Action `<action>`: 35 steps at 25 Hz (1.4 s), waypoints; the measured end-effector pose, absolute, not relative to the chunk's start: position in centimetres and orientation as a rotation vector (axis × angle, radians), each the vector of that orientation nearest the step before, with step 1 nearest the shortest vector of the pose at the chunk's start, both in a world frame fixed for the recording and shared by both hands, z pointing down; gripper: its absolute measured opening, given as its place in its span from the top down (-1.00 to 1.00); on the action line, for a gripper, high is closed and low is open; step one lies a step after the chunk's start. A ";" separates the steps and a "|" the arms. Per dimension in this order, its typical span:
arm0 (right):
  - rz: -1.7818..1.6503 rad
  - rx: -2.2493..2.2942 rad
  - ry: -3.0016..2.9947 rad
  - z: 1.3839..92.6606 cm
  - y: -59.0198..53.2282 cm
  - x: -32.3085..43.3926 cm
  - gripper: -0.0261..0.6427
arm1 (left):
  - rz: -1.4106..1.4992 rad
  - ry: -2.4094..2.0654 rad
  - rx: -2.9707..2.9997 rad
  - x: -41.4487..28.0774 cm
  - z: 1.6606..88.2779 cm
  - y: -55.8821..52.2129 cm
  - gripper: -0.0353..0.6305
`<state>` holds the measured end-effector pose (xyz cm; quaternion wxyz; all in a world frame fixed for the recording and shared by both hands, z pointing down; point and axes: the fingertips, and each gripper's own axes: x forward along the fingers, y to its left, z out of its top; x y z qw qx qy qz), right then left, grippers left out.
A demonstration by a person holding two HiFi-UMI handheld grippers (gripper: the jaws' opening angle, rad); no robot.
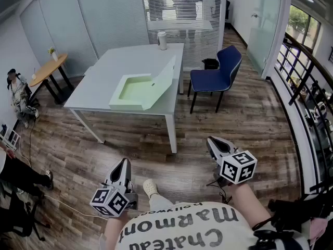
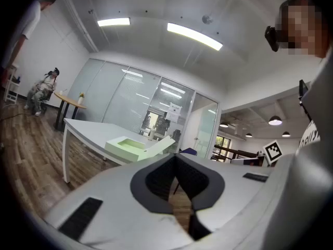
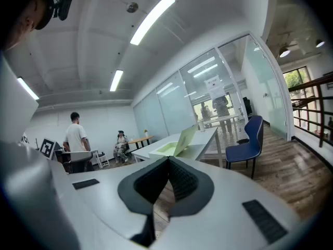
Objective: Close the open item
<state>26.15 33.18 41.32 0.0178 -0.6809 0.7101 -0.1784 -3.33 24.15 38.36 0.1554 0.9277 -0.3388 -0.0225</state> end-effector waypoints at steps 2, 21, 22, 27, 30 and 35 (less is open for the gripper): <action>-0.554 -2.120 2.207 41.5 32.8 26.3 0.94 | -0.065 -0.971 2.656 -3.3 38.5 23.8 0.84; -0.609 -2.100 2.072 42.3 22.0 27.9 0.94 | -0.069 -0.962 2.617 -3.8 40.3 12.6 0.83; -0.603 -2.107 2.059 42.1 20.9 28.2 0.94 | -0.069 -0.954 2.618 -3.7 40.2 11.2 0.83; -0.568 -2.167 1.984 41.1 14.7 29.7 0.94 | -0.075 -0.896 2.659 -2.9 39.4 3.6 0.84; -0.541 -2.207 1.919 39.9 10.7 29.9 0.94 | -0.069 -0.853 2.685 -3.1 38.3 -1.6 0.84; -0.499 -2.271 1.782 38.1 4.4 31.3 0.94 | -0.039 -0.784 2.736 -3.5 36.7 -10.2 0.84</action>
